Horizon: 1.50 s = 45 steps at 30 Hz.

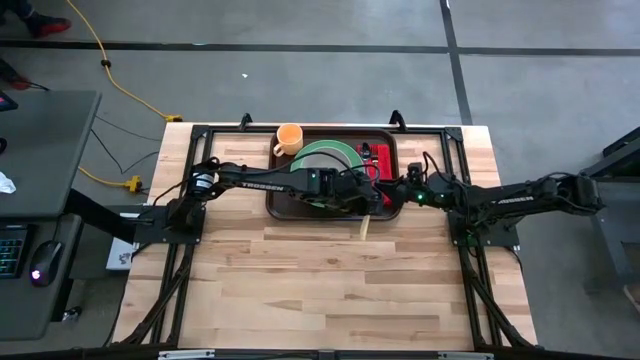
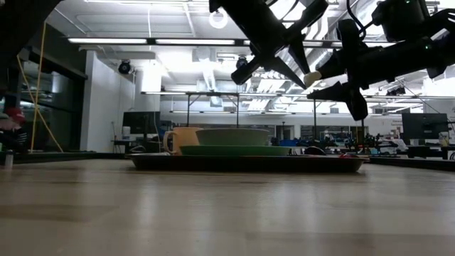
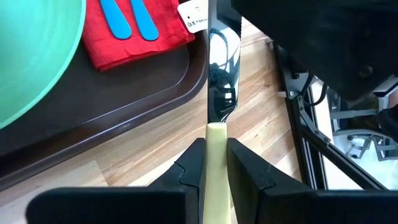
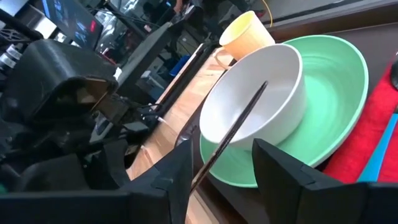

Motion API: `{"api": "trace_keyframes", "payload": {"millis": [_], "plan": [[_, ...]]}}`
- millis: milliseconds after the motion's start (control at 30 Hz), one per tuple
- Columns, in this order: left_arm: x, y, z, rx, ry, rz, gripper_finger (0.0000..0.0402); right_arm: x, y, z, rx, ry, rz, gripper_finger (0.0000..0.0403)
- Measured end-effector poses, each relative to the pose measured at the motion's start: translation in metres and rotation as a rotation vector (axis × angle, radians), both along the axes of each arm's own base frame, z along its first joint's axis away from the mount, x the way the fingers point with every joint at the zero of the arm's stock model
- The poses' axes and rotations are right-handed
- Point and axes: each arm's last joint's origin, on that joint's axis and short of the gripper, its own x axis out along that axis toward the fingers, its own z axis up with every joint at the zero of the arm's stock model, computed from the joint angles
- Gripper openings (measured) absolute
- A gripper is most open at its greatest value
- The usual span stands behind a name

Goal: Set up tray
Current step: Put the yellow knife on top of the red napkin to the right of the blue fork

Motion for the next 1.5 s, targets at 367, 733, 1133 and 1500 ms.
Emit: {"api": "trace_keyframes", "payload": {"millis": [367,733,1133,1500], "plan": [[-0.001,0.000,-0.001,0.000,0.014,0.002,0.0085,-0.003,-0.009,-0.006,0.013,0.060,0.013,0.0142],[-0.001,0.000,-0.001,0.002,0.012,0.004,0.0085,-0.005,-0.014,-0.003,0.035,0.032,0.029,0.0140],[-0.001,0.001,-0.001,0.001,0.015,0.013,0.0085,-0.009,-0.014,-0.006,0.061,0.080,0.043,0.0140],[0.000,0.001,0.000,0.004,0.005,0.015,0.0085,-0.009,-0.014,-0.004,0.079,0.046,0.037,0.0139]]}}
